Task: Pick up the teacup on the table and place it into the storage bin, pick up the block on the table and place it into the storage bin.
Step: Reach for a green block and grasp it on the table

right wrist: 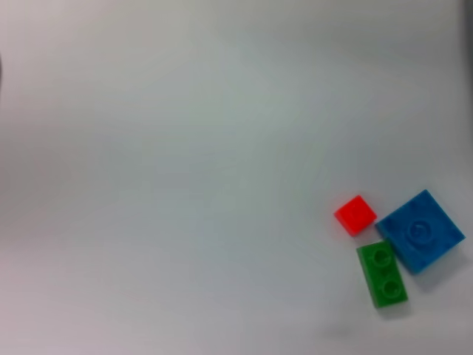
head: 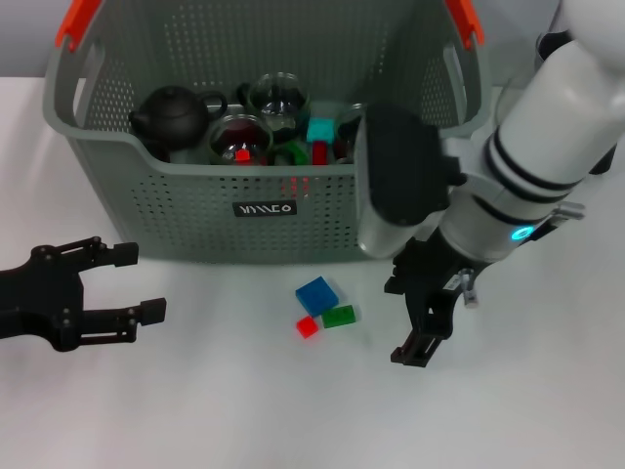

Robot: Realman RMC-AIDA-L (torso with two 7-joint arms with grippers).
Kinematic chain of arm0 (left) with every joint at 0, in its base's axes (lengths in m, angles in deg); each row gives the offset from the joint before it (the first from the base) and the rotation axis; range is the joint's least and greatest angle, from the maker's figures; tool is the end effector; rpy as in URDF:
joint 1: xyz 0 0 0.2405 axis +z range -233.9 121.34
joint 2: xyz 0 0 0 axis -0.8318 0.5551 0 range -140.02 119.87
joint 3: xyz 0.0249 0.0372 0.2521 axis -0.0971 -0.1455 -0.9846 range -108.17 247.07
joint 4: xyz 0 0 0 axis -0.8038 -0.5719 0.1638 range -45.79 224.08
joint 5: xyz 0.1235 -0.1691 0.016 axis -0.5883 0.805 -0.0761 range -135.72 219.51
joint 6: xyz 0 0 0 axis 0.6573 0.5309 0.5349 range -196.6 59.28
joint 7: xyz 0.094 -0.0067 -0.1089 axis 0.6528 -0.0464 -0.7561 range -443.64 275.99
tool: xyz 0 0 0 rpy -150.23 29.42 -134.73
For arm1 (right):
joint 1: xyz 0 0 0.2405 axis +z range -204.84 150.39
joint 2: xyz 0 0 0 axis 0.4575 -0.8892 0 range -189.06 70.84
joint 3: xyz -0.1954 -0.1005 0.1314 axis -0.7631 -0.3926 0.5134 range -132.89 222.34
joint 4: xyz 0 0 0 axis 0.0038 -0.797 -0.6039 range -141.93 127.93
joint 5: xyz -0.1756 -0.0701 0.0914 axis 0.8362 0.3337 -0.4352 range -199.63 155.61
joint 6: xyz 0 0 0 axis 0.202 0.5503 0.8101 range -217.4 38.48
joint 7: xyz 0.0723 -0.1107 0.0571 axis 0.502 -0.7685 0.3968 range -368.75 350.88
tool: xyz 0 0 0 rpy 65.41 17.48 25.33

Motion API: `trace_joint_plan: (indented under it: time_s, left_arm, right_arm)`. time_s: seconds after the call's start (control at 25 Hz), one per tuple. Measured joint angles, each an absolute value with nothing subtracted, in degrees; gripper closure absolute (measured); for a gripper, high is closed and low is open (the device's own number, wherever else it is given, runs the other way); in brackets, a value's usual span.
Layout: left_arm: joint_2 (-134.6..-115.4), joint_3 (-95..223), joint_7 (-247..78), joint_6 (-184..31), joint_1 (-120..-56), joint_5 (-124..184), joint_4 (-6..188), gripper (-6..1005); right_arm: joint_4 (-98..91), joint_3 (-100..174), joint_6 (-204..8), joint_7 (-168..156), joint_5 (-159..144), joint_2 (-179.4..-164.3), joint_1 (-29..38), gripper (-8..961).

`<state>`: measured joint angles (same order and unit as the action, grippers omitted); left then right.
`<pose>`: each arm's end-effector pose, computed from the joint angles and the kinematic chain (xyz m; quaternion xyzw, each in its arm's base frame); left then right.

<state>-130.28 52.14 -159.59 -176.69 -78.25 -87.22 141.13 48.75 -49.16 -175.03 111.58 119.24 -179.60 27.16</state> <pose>-0.3145 0.2610 0.0625 -0.9307 -0.2292 -0.2275 0.1717 0.1162 0.3571 -0.0838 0.9651 0.0056 0.2618 0.0054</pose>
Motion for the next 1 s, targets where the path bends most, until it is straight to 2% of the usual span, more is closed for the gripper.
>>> trace_joint_plan:
  time_s: [0.52,1.0]
  left_arm:
    - [-130.48,52.13,-159.78,-176.52,-78.54,-87.22,140.91,118]
    - [-130.42,52.13,-159.57,-176.22,-78.61,-87.22,140.91,119]
  right_arm:
    - [39.55,-56.02,-162.77,111.52,115.23,-180.11,31.05,50]
    - [35.4,-60.02,-156.36,111.71,110.0,-180.21,31.49,54]
